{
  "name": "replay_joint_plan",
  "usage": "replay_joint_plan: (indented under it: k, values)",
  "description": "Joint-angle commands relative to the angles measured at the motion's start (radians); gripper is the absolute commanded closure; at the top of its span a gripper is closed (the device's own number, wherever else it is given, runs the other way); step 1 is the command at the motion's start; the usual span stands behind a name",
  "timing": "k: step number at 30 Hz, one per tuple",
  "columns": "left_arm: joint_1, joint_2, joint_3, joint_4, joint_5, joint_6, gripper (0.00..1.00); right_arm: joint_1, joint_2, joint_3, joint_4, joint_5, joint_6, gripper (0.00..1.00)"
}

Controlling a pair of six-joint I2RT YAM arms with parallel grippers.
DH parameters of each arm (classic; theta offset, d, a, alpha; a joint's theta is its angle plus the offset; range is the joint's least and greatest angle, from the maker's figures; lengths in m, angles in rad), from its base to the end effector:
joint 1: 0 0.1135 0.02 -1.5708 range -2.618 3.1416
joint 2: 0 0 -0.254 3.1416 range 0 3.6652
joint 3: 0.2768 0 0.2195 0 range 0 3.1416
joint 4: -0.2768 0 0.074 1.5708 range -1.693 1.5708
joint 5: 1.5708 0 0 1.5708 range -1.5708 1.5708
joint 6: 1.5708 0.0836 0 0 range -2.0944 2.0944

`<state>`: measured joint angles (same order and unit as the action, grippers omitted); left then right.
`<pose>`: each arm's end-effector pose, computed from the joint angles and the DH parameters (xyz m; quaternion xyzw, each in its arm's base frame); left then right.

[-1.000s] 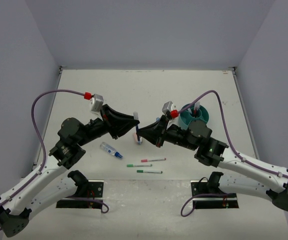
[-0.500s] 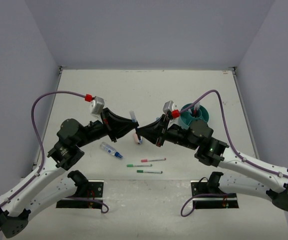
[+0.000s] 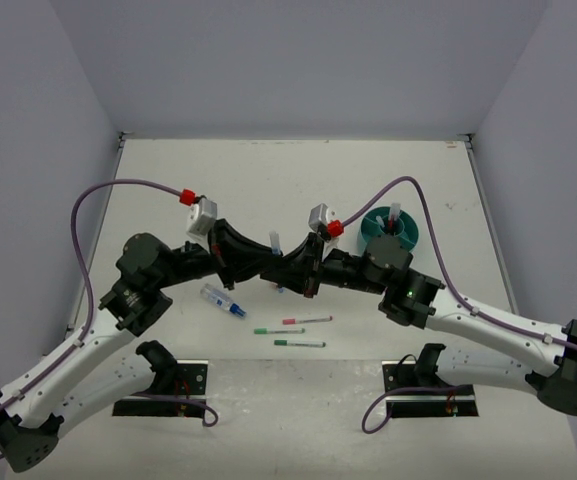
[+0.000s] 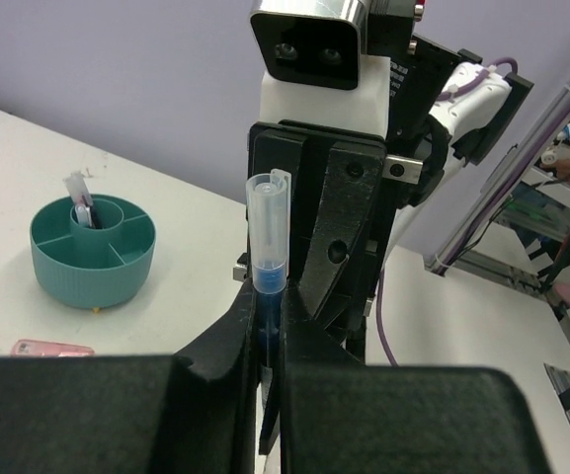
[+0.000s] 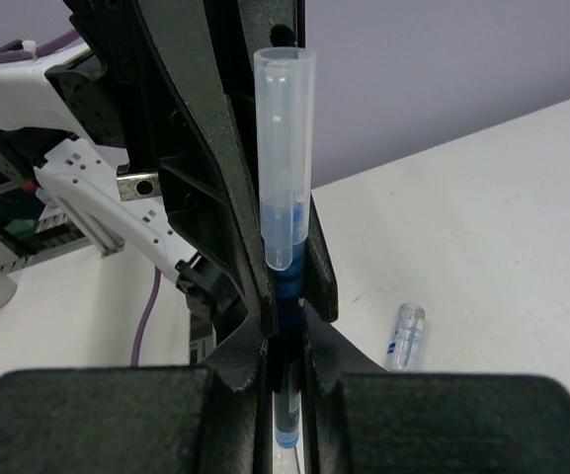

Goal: Sort the stationery into containers
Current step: Close the pen cap on the pen.

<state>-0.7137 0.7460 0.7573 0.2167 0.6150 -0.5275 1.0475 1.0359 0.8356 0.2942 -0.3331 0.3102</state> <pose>0.1064 -0.1559 0.3804 0.2911 0.5683 -0.5871 0.4976 0.1071 0.2403 0.3631 -0.3536 0.5750 0.5448 0.4975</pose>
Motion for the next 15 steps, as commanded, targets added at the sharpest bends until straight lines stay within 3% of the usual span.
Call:
replay_joint_plan:
  k: [1,3,6,8,15]
  values:
    - [-0.001,0.021,0.092,-0.008,0.015,0.048,0.93,0.002,-0.015,0.051,0.054,-0.011,-0.003,1.00]
    - [-0.001,0.026,0.108,-0.040,-0.014,0.060,0.67,0.002,-0.028,0.049,0.051,-0.011,-0.005,1.00]
    - [-0.001,0.021,0.119,-0.065,-0.063,0.064,0.48,0.000,-0.057,0.031,0.049,-0.007,-0.011,1.00]
    - [-0.001,0.027,0.145,-0.099,-0.077,0.078,0.27,-0.003,-0.083,0.016,0.050,-0.007,-0.011,1.00]
    - [0.000,0.003,0.192,-0.095,-0.065,0.114,0.21,-0.014,-0.128,-0.010,0.036,-0.120,-0.020,1.00]
